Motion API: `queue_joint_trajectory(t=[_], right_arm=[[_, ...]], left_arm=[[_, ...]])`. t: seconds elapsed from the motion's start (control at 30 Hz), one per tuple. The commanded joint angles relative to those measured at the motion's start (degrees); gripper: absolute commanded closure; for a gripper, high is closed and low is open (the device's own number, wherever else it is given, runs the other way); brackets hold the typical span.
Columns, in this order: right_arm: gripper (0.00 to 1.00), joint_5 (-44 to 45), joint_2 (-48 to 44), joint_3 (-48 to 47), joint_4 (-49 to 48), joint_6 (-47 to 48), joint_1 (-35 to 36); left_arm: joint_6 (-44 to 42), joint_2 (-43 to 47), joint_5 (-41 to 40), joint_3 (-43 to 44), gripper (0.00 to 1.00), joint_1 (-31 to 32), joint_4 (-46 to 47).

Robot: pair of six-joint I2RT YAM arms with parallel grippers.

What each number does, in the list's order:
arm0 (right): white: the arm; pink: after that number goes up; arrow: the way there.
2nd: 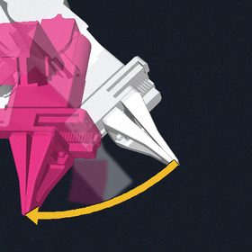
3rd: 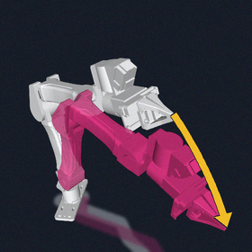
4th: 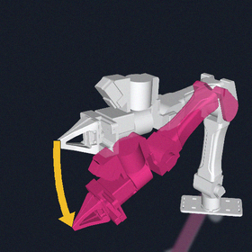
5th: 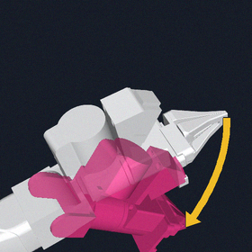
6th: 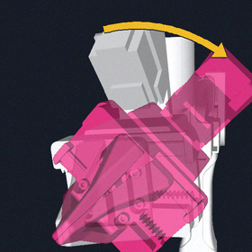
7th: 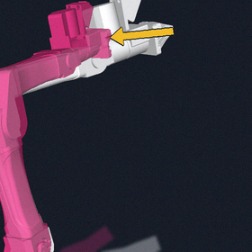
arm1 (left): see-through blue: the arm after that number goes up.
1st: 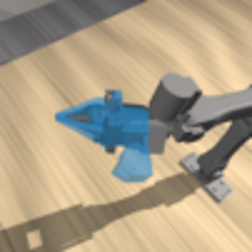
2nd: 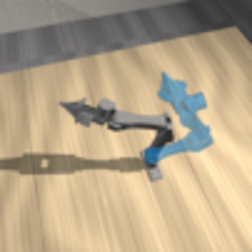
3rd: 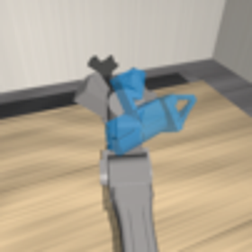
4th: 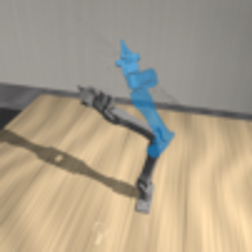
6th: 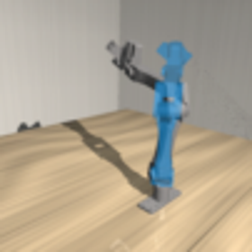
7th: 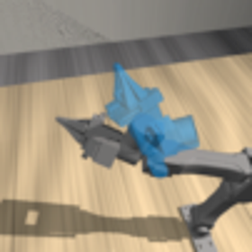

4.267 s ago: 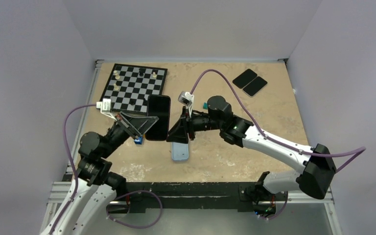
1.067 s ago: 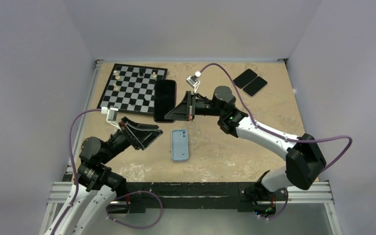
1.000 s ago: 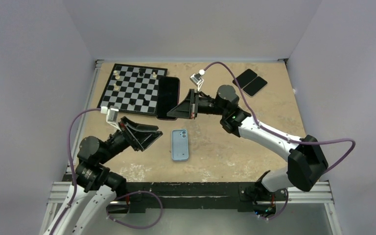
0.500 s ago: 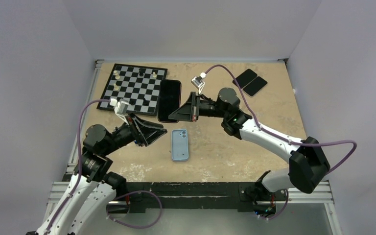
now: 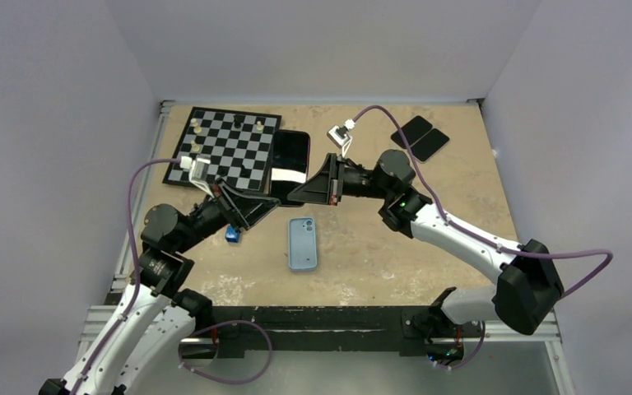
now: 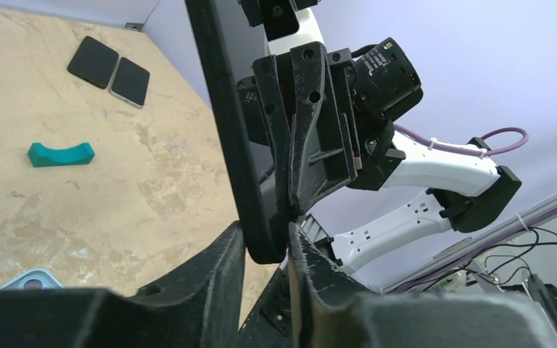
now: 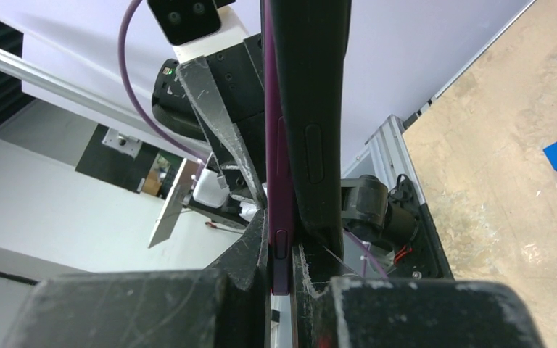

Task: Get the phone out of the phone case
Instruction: Remove the phone case from the phone.

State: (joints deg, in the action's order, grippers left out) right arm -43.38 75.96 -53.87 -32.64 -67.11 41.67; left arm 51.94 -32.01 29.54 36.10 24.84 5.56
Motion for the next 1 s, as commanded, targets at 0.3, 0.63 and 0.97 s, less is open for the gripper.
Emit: queue_joint_trajectory(t=[0.3,0.63,0.97], right_arm=[[1.00,-10.5,-0.1,0.7,-15.5,-13.3,-0.5],[1.00,-16.1,0.7,-0.3,-20.4,-19.7,-0.5],[1.00,-14.4,1.3,2.2,-27.4,-22.3,0.0]], left_arm=[[-25.9,-1.2,15.4,3.7,0.96,0.2,-3.8],[-46.1,-0.9,13.8,9.2,1.00,0.2,-24.1],[-27.5,2.8,6.6,3.0,1.00,0.2,-10.3]])
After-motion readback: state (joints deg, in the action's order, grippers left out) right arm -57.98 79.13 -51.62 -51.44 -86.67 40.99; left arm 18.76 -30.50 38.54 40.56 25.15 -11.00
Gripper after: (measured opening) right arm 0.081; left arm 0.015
